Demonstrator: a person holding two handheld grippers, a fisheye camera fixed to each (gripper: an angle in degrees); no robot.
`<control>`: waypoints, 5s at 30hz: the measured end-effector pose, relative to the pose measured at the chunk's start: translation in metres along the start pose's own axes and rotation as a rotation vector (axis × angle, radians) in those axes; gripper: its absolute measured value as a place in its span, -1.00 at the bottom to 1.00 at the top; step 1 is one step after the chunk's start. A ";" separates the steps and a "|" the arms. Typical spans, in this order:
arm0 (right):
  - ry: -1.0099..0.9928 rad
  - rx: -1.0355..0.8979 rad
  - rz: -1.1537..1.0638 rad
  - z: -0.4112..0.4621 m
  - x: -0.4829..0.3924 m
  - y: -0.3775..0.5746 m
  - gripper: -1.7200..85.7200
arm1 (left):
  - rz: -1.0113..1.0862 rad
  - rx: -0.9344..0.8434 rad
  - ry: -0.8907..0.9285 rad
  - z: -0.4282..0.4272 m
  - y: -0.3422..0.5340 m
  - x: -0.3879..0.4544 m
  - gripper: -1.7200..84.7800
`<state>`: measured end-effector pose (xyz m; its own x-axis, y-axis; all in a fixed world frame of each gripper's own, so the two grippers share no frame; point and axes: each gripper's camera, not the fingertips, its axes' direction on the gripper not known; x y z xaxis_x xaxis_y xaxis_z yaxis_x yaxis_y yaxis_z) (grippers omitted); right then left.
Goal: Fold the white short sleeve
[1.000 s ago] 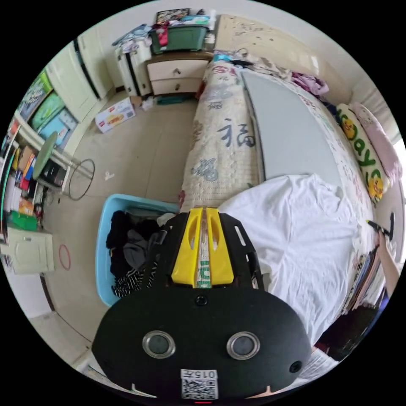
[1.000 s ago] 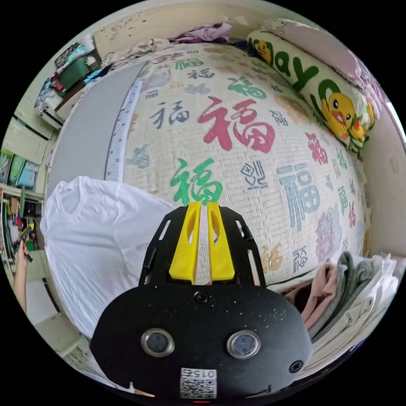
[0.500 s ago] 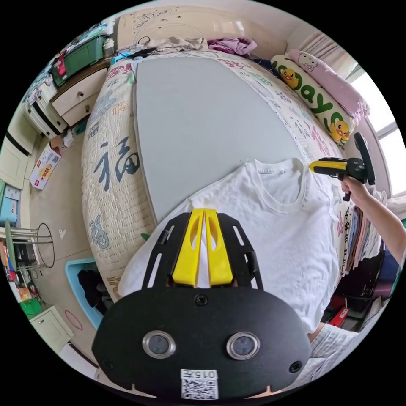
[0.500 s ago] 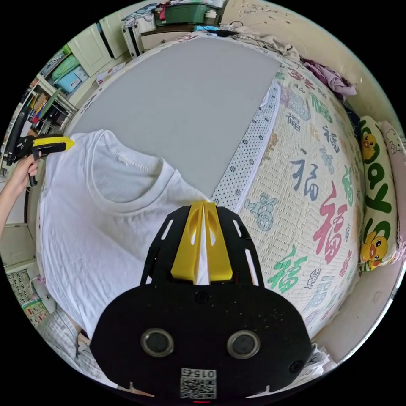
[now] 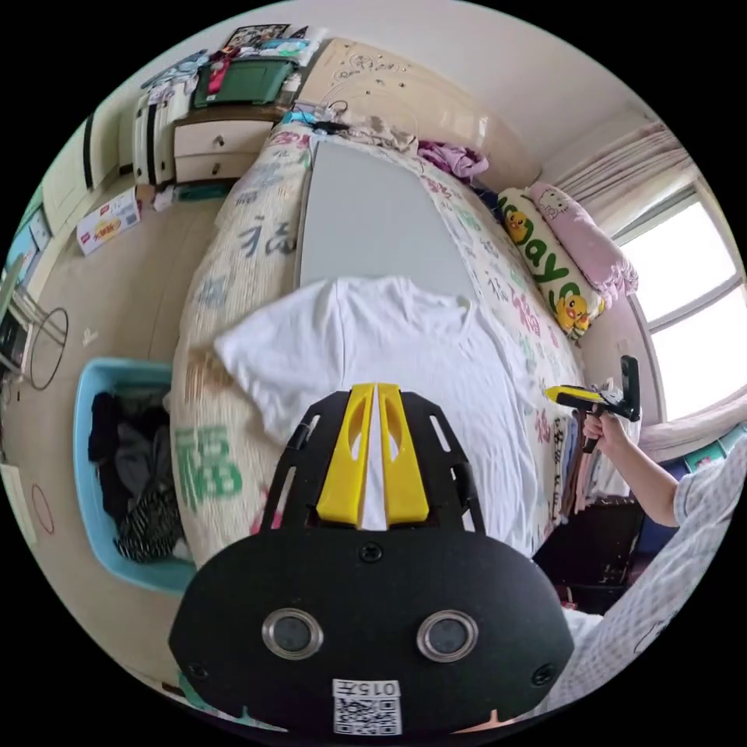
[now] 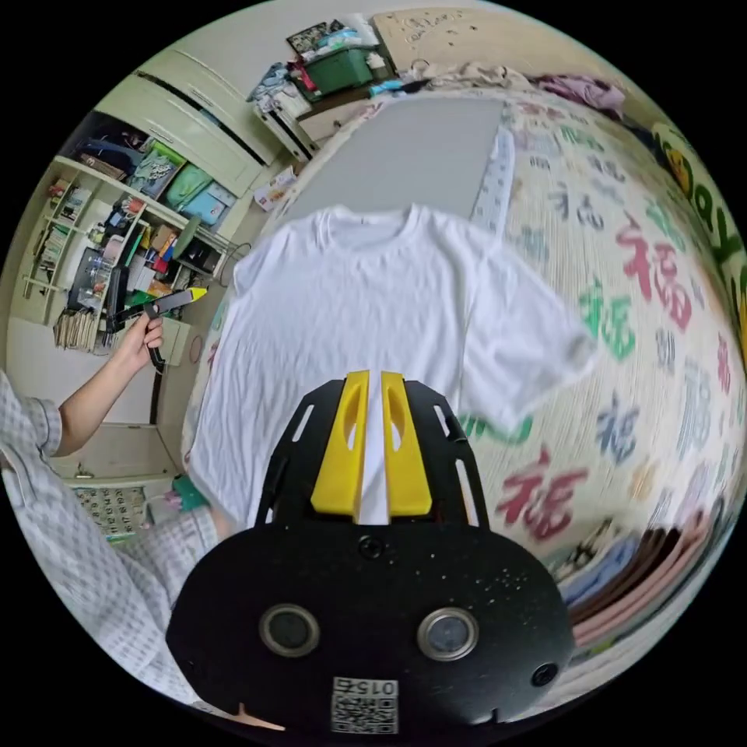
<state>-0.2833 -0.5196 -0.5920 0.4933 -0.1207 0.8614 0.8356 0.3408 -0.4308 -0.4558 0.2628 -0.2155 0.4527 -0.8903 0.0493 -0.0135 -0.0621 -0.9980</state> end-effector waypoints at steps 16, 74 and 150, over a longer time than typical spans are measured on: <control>-0.202 -0.316 0.478 0.035 0.023 0.257 -0.78 | -0.454 -0.238 0.043 0.006 0.277 -0.059 -0.79; 0.265 -0.098 -0.463 -0.207 -0.469 -0.341 -0.77 | -0.275 -0.033 0.212 0.064 -0.058 -0.293 -0.84; 0.026 0.203 0.437 -0.128 0.348 -0.040 -0.77 | 0.364 -0.149 0.184 0.276 0.002 0.405 -0.80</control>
<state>-0.1146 -0.6943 -0.3094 0.7960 0.0523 0.6031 0.4858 0.5392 -0.6879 -0.0267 0.0262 -0.2087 0.2285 -0.9308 -0.2854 -0.2776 0.2187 -0.9355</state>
